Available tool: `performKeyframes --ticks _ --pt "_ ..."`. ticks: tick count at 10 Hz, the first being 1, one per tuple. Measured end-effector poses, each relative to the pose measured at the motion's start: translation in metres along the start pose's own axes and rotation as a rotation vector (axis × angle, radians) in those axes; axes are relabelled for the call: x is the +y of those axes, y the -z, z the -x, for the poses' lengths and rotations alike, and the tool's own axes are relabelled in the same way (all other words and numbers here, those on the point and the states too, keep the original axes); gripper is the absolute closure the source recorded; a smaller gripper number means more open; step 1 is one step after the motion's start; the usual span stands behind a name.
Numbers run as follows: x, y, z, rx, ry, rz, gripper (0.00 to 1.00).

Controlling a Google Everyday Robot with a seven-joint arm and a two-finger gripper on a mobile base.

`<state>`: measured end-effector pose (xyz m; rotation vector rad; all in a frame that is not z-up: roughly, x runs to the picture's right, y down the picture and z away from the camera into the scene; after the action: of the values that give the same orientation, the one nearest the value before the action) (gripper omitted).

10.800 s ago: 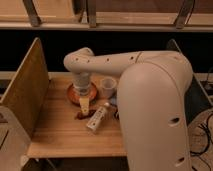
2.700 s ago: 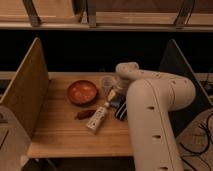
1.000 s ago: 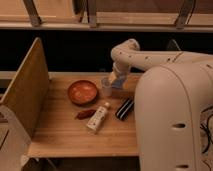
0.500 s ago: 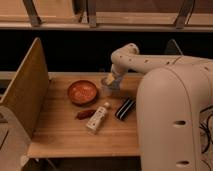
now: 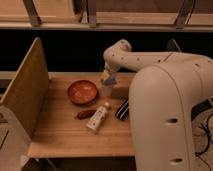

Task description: Place the white sponge in the ceramic cup

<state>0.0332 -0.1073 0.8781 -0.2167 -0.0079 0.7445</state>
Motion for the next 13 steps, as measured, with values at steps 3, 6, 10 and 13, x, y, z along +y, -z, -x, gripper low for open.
performKeyframes --ticks 3,6,10,13 --pt "0.014 -0.016 0.012 -0.048 0.047 0.048 1.00" --pt "0.019 -0.037 0.026 -0.120 0.079 0.114 1.00" --pt "-0.012 -0.038 0.028 -0.169 0.098 0.111 1.00" --pt "-0.016 -0.041 0.012 -0.153 0.079 0.118 1.00"
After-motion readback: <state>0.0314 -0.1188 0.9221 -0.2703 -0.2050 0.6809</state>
